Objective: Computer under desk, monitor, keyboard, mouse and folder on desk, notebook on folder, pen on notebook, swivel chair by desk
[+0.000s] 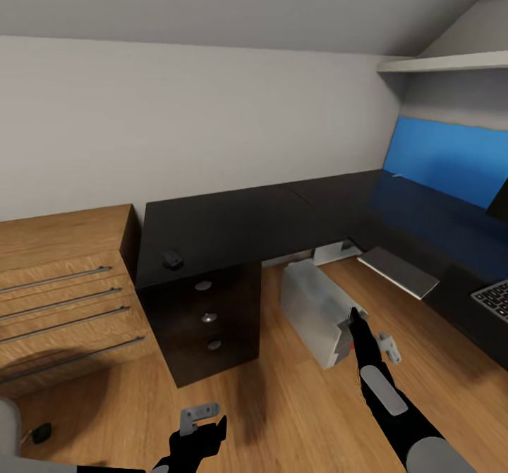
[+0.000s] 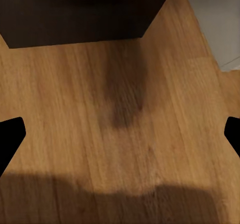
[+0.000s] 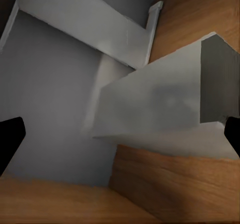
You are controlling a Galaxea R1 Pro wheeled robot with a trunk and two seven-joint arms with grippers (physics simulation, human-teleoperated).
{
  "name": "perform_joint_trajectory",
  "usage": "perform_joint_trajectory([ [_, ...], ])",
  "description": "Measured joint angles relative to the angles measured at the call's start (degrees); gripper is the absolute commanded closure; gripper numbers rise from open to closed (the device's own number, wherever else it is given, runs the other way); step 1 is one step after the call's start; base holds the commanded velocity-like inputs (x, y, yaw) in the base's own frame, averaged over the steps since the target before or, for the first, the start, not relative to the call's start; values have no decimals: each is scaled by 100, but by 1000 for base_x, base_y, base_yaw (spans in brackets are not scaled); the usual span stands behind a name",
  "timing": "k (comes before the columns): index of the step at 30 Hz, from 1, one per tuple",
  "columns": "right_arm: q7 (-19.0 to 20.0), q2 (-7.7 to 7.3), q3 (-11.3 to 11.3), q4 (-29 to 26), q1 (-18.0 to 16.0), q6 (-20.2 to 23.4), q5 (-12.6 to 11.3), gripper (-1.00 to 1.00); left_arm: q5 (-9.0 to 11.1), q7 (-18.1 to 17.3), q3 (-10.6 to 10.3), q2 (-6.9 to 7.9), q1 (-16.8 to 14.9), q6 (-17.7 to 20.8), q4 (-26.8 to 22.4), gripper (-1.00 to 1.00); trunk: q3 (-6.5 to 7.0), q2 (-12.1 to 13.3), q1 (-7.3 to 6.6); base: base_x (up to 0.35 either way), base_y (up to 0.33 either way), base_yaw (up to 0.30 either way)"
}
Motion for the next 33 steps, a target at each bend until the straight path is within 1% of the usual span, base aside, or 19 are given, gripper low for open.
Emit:
perform_joint_trajectory([
  [2, 0, -65, -32, -82, 0, 62, -166, -100, 13, 7, 0, 3, 1, -4, 1, -100, -36, -80, 44, 0, 0, 0],
  [4, 0, -84, -69, -110, 0, 101, -241, -100, 21, 9, 0, 0, 1, -4, 2, -100, -72, -160, 88, 0, 0, 0],
  [7, 0, -104, -146, -134, 0, 164, -339, -100, 28, 9, -5, -2, -2, -1, 2, -100, -126, -281, 154, 0, 0, 0],
  [12, 0, -114, -334, -154, -7, 201, -397, -100, 32, 5, -8, -4, -2, 1, 2, -100, -215, -481, 264, 0, 0, 0],
  [17, 6, -100, -435, -207, -9, 192, -409, -100, 32, -3, -9, -4, -4, 2, 2, -100, -216, -483, 264, 0, 0, 0],
  [23, 37, -85, -443, -288, -9, 142, -409, -100, 33, -13, -66, -4, -2, 2, -5, -100, -216, -483, 264, 0, 0, 0],
  [24, 90, -84, -447, -389, -10, 128, -408, -100, 32, -10, -92, -4, -3, 0, -6, -100, -216, -483, 264, 0, 0, 0],
  [26, 329, -89, -465, -667, -8, 105, -403, -100, 30, -7, -141, -4, -4, -3, -6, -100, -216, -483, 264, 0, 0, 0],
  [28, 488, -101, -487, -786, -4, 98, -403, -100, 31, -6, -154, -4, -3, -5, -2, -100, -216, -483, 264, 0, 0, 0],
  [30, 602, -113, -551, -858, -2, 94, -399, -100, 32, -6, -162, -7, -5, -6, 0, -100, -216, -483, 264, 0, 0, 0],
  [33, 655, -122, -772, -897, -2, 82, -402, -100, 32, -6, -169, -30, -3, 0, 14, -100, -216, -483, 264, 0, 0, 0],
])
